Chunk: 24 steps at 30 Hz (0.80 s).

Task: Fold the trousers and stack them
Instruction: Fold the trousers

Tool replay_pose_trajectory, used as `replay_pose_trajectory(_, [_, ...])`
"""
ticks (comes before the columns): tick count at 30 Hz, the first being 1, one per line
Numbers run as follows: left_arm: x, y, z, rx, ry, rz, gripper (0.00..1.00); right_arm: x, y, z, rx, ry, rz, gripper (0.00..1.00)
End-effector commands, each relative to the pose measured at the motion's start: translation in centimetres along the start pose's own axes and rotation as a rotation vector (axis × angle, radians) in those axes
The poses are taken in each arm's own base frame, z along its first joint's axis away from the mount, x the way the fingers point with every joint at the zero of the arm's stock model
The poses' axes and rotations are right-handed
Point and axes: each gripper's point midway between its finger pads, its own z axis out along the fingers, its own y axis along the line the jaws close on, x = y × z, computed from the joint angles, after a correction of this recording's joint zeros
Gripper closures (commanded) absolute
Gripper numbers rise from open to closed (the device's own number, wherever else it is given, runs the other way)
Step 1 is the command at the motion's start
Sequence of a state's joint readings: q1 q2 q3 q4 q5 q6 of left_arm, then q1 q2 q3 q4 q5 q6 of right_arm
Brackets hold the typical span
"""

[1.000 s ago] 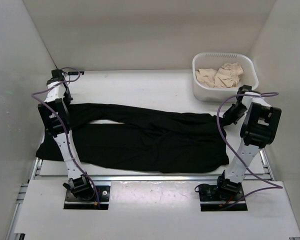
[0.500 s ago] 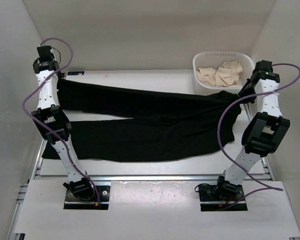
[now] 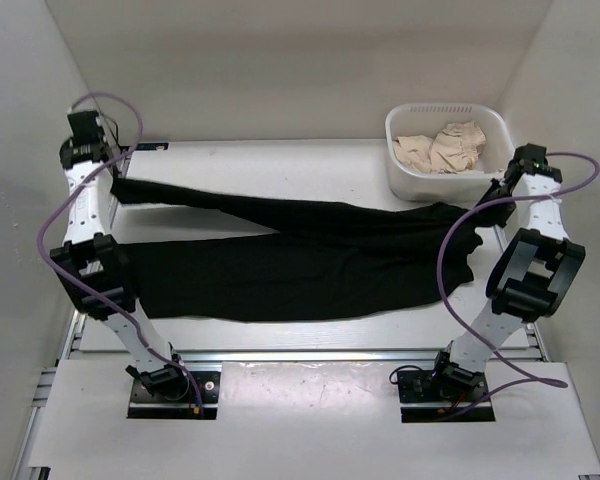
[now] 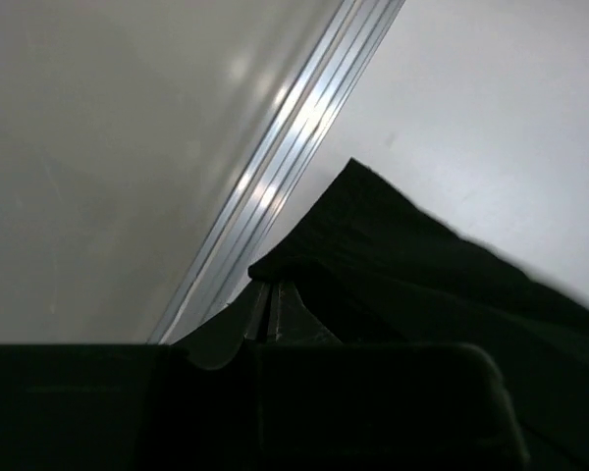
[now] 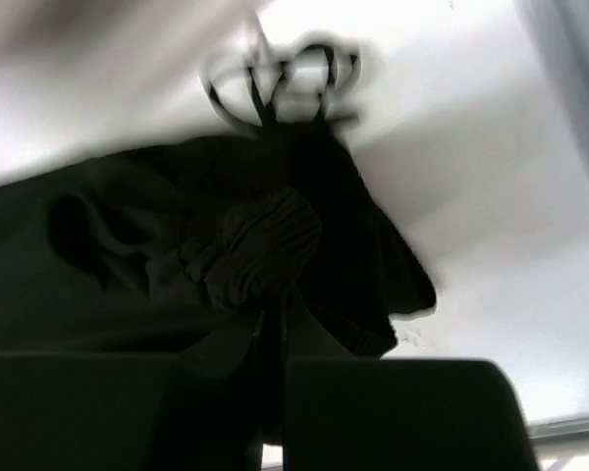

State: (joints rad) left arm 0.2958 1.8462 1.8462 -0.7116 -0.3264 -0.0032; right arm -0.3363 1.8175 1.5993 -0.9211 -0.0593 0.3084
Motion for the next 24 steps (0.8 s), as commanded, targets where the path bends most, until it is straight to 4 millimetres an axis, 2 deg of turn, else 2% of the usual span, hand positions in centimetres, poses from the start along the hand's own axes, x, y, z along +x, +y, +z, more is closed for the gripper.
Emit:
replay_pose_trajectory(1, [3.4,5.7,-1.2,-0.132,0.04,-0.039,0.86,2.6,-0.5,-1.5,-0.051,-0.015,-0.014,1.0])
replay_pose_trajectory(2, [6.4,6.6,-0.8,-0.159,0.1,-0.032,0.86,3.2,-0.6,-1.5,-0.056,-0.032,-0.007,1.0])
replay_pose_trajectory(3, [7.5,7.6,-1.0,-0.175,0.121,-0.04,0.86,4.0,-0.8,-2.4,-0.066,-0.065,-0.013,1.0])
replay_pose_trajectory(4, [8.4,9.4,-1.6,-0.206,0.131,-0.065,0.86,6.9,-1.8,-1.1,-0.05,-0.011,-0.004,1.0])
replay_pose_trajectory(5, [11.1,10.0,-1.5,-0.218,0.188,-0.062,0.86,7.9,-2.3,-0.9,-0.039,-0.012,-0.003,1.0])
replay_pose_trajectory(7, [12.9,11.0,-2.3,-0.226,0.207,-0.079,0.86,9.2,-2.9,-1.2,-0.028,-0.046,0.022,1.0])
replay_pose_trajectory(8, [15.4,11.4,-2.3,-0.236,0.259,-0.079,0.86,11.5,-3.9,-0.1,-0.005,-0.004,0.042,1.0])
replay_pose_trajectory(9, [15.9,11.2,-2.4,-0.227,0.262,-0.079,0.86,11.9,-4.0,-0.1,-0.01,-0.019,0.052,1.0])
replay_pose_trajectory(12, [17.9,12.2,-2.3,-0.248,0.298,-0.094,0.86,13.3,-5.1,0.7,0.01,0.007,0.125,1.0])
replay_pose_trajectory(13, [18.1,12.1,-2.1,-0.248,0.307,-0.092,0.86,12.7,-5.8,0.7,0.017,-0.009,0.163,1.0])
replay_pose_trajectory(15, [18.5,12.5,-1.9,-0.262,0.32,-0.094,0.86,12.0,-5.8,0.3,-0.009,-0.002,0.204,1.0])
replay_pose_trajectory(16, [18.5,12.8,-2.0,-0.276,0.32,-0.092,0.86,10.7,-5.4,-0.4,-0.028,-0.019,0.21,1.0])
replay_pose_trajectory(17, [17.9,13.0,-2.1,-0.286,0.308,-0.094,0.86,10.3,-5.5,-0.6,-0.024,-0.016,0.232,1.0])
replay_pose_trajectory(20, [16.8,13.9,-2.4,-0.33,0.283,-0.096,0.86,10.8,-5.8,-0.9,0.003,0.022,0.288,1.0])
replay_pose_trajectory(23, [16.2,15.4,-2.7,-0.38,0.27,-0.11,0.86,11.5,-8.1,-1.8,0.058,-0.006,0.392,1.0])
replay_pose_trajectory(24, [15.9,15.5,-3.1,-0.381,0.258,-0.114,0.86,12.6,-9.0,-1.4,0.075,0.01,0.462,1.0])
